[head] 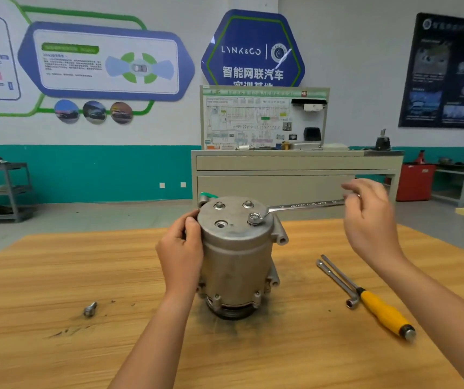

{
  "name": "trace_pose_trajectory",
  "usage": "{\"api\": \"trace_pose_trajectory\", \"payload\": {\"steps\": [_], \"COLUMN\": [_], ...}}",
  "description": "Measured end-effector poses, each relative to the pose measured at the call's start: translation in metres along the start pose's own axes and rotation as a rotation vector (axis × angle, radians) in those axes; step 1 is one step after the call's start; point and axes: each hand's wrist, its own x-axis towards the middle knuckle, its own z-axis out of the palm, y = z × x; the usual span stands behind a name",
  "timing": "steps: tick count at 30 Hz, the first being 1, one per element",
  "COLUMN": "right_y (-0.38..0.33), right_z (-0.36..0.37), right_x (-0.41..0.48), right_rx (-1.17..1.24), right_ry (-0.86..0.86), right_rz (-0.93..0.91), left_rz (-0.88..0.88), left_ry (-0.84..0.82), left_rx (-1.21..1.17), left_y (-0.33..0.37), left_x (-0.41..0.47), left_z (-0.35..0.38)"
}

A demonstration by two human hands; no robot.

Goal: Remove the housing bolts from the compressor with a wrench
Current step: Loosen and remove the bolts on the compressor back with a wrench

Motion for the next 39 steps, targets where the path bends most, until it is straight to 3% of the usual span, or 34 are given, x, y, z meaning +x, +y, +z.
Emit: {"api": "trace_pose_trajectory", "payload": {"steps": [5,9,11,14,16,18,21,25,29,32,35,39], "right_y": [-0.05,-0.127,-0.162,-0.196,-0.197,-0.179,-0.128,-0.07,-0.024,-0.012,-0.041,-0.111], "right_z": [0.083,0.151,0.169,0.154,0.12,0.08,0.025,-0.035,-0.012,0.036,0.088,0.152], "right_x": [0.081,0.077,0.051,-0.007,-0.049,-0.082,-0.101,-0.074,-0.011,0.044,0.092,0.093], "right_rx": [-0.307,-0.408,-0.401,-0.343,-0.206,-0.189,0.007,0.314,0.118,-0.037,-0.119,-0.225], "right_ry": [-0.605,-0.87,-0.86,-0.771,-0.6,-0.507,-0.566,-0.042,-0.008,-0.162,-0.486,-0.773], "right_rz": [0.236,0.063,-0.048,-0.391,-0.651,-0.762,-0.601,-0.175,-0.022,0.108,0.193,0.146], "left_rz": [0.027,0.009,0.021,0.009,-0.063,-0.07,-0.08,-0.057,-0.056,-0.075,-0.082,-0.091], "left_ry": [-0.034,-0.055,-0.054,-0.029,0.002,0.038,0.047,0.023,0.021,0.0,0.002,0.065], "left_rx": [0.067,0.094,0.115,0.191,0.086,-0.033,-0.029,0.02,0.011,0.006,0.0,-0.002], "left_y": [0.004,0.008,0.007,-0.001,-0.012,-0.017,-0.017,-0.014,-0.004,-0.003,-0.003,-0.003], "left_x": [-0.002,-0.001,0.001,0.002,0.004,0.005,0.009,0.01,0.006,0.004,0.003,0.002], "left_z": [0.001,0.005,0.006,0.005,0.004,0.003,-0.006,-0.017,-0.014,-0.012,-0.014,-0.012]}}
